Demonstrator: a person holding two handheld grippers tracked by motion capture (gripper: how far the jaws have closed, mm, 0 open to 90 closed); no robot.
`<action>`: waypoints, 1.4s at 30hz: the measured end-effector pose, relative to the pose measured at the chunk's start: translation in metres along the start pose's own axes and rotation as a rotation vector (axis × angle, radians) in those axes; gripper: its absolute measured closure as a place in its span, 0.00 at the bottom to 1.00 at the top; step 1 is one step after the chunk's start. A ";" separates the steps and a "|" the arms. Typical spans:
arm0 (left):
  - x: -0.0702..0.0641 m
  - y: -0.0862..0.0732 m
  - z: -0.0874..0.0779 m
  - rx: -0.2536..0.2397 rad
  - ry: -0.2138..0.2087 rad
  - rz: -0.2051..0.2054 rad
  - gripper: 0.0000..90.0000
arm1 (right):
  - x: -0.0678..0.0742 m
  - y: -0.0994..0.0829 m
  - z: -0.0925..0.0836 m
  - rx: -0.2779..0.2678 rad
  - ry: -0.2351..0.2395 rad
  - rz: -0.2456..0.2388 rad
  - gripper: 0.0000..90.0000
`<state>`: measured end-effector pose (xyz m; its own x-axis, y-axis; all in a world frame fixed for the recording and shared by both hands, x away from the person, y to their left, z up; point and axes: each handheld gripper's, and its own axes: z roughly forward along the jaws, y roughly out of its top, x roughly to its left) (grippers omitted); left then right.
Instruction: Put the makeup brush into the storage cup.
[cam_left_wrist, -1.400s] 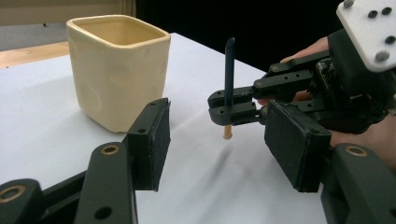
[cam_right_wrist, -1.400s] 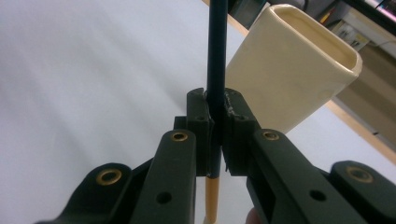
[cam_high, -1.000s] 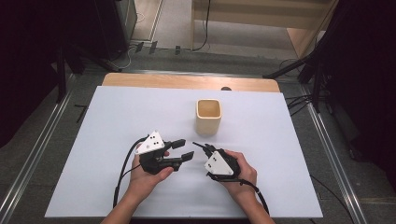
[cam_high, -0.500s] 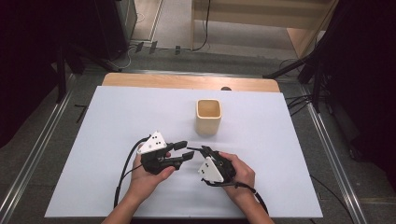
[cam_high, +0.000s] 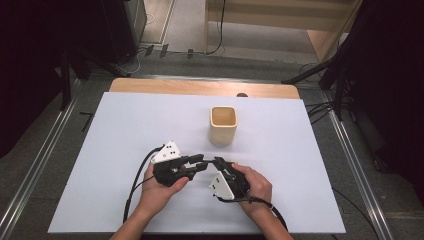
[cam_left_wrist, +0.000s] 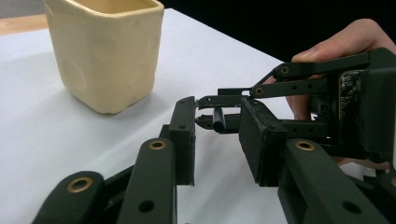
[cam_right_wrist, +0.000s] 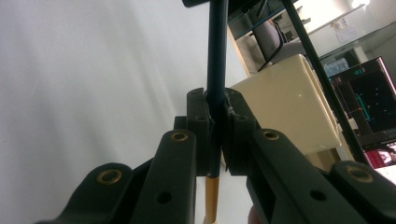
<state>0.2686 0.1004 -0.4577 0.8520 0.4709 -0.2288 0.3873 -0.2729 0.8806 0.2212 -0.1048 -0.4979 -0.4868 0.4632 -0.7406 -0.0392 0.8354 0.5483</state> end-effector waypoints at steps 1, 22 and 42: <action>0.000 0.000 0.000 0.004 -0.004 -0.003 0.76 | 0.000 0.000 0.000 0.000 -0.002 -0.005 0.94; 0.001 -0.002 0.006 0.043 -0.013 -0.015 0.92 | 0.005 0.006 -0.001 -0.010 -0.007 -0.055 0.94; 0.004 -0.001 -0.001 0.010 0.017 0.004 0.95 | -0.008 0.005 -0.007 -0.063 0.079 0.258 0.46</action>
<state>0.2711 0.1029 -0.4593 0.8477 0.4835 -0.2183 0.3873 -0.2828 0.8775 0.2186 -0.1066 -0.4870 -0.5545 0.6316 -0.5419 0.0421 0.6716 0.7397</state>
